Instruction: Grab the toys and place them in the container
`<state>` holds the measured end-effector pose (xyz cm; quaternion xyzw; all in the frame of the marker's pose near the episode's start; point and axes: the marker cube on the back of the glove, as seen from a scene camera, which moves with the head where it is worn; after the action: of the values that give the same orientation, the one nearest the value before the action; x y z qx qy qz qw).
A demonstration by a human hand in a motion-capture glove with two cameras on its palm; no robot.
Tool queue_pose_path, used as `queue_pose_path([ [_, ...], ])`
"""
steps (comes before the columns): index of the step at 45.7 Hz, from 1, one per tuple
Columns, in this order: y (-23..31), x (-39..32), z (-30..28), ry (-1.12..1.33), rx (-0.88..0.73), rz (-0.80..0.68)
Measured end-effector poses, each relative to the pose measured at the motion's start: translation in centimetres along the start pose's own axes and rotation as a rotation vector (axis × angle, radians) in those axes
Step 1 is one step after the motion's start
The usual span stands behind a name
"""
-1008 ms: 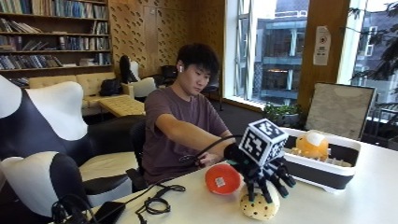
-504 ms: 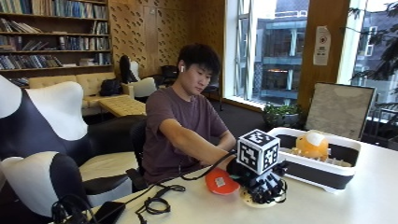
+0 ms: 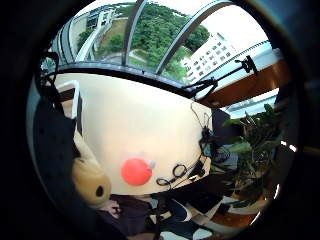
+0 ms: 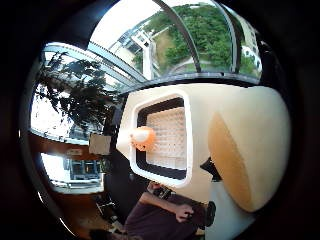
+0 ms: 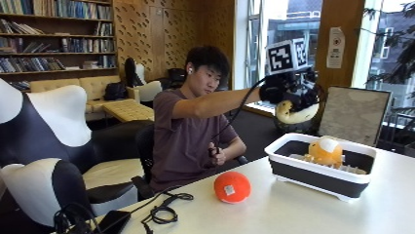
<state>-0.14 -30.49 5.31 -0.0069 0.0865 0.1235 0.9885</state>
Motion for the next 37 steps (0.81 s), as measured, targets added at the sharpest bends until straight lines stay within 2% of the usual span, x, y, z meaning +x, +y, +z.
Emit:
queue_pose_path([
  [5,-0.5,-4.9,-3.3,-0.003,0.047,-0.055],
  [10,-1.3,-9.9,-3.9,-0.025,0.054,-0.132],
  [15,-1.9,-13.3,-1.8,0.004,0.044,-0.366],
  [19,-3.6,-15.9,1.4,-0.015,0.003,-0.239],
  [24,-4.8,-19.0,6.2,0.01,-0.043,-0.217],
  [29,-5.7,-19.2,10.9,0.162,-0.112,-0.306],
  [34,-5.9,-18.9,15.7,0.295,-0.318,-0.245],
  [37,-5.4,-19.3,17.5,0.276,-0.449,-0.236],
])
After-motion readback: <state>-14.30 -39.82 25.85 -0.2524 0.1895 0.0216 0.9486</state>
